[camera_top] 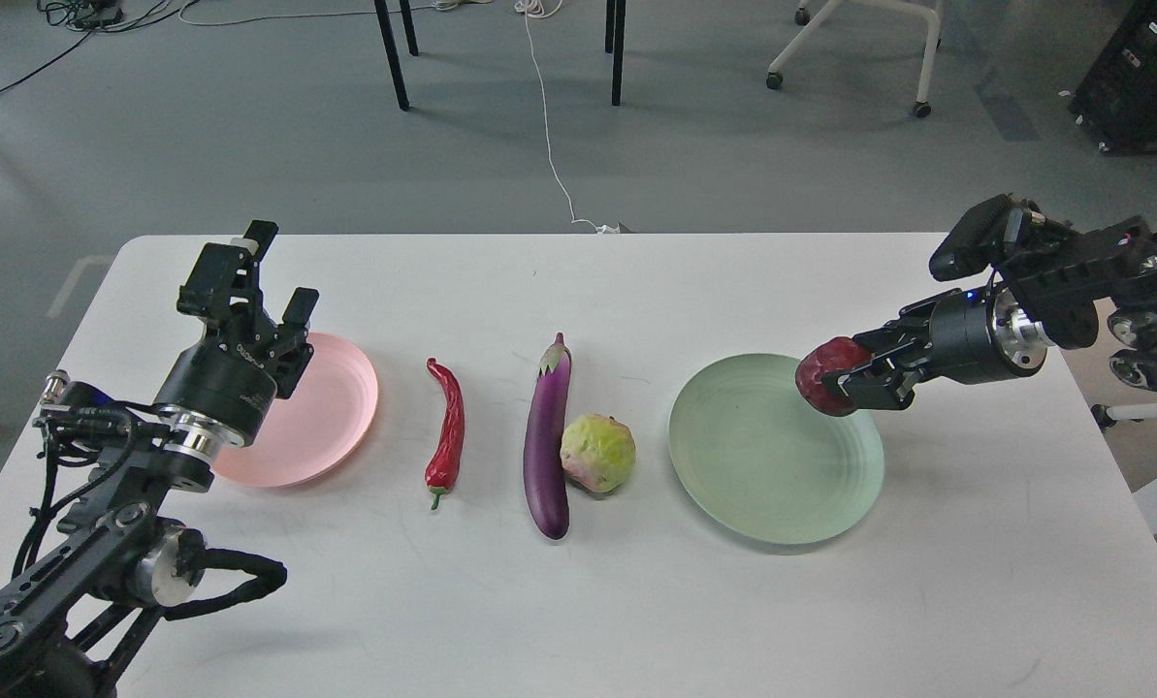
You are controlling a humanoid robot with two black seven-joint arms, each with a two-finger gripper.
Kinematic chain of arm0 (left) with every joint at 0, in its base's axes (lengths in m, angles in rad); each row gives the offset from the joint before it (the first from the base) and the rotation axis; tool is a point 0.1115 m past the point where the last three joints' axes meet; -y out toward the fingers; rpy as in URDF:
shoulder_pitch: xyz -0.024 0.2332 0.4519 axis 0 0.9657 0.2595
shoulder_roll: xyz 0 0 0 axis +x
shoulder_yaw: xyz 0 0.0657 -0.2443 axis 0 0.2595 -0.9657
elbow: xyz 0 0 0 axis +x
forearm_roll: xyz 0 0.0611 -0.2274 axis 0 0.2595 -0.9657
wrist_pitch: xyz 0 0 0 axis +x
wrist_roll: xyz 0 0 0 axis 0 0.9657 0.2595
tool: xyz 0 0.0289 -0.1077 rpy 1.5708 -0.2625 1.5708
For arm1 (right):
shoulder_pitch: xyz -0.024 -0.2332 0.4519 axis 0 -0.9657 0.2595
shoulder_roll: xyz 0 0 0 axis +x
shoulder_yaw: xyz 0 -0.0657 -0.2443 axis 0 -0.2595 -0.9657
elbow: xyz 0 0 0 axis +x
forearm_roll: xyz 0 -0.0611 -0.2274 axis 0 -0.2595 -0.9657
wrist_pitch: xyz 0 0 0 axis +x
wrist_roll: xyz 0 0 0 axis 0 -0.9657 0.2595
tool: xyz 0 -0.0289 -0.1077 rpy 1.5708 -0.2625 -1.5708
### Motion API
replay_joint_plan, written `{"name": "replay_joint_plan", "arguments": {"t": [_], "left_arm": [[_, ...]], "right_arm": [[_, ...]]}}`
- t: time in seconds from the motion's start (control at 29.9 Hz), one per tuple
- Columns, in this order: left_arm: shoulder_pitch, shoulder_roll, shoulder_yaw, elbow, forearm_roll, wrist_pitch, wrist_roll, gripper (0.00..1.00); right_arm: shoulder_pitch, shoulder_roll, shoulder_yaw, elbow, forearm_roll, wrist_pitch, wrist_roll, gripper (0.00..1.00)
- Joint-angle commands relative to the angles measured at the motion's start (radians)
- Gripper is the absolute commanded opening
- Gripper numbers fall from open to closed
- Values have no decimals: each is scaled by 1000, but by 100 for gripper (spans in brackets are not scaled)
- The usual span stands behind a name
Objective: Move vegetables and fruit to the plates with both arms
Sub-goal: 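Carry the red apple onto the green plate and release it, then grasp the pale green apple with the right gripper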
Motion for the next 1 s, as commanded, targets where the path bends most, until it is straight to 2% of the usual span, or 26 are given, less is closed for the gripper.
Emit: {"name": "replay_joint_plan", "arguments": {"t": [0.0, 0.03, 0.07, 0.3, 0.43, 0.6, 0.7, 0.97], "left_arm": [[2, 1, -1, -2, 0, 0, 0, 98], [0, 1, -1, -2, 0, 0, 0, 98], [0, 1, -1, -2, 0, 0, 0, 98], [0, 1, -3, -2, 0, 0, 0, 98], [0, 2, -3, -2, 0, 0, 0, 98], [0, 4, -5, -2, 2, 0, 0, 98], [2, 10, -5, -2, 2, 0, 0, 98], [2, 12, -6, -1, 2, 0, 0, 98]], "right_arm": [[-21, 14, 1, -4, 3, -2, 0, 74], [-25, 15, 1, -4, 3, -2, 0, 87], [-25, 15, 1, -4, 3, -2, 0, 94], [40, 38, 34, 2, 20, -2, 0, 96], [86, 152, 48, 6, 112, -4, 0, 96], [95, 352, 47, -4, 241, -14, 0, 96], [78, 452, 41, -50, 264, -16, 0, 96], [-5, 610, -2, -181, 269, -17, 0, 96]]}}
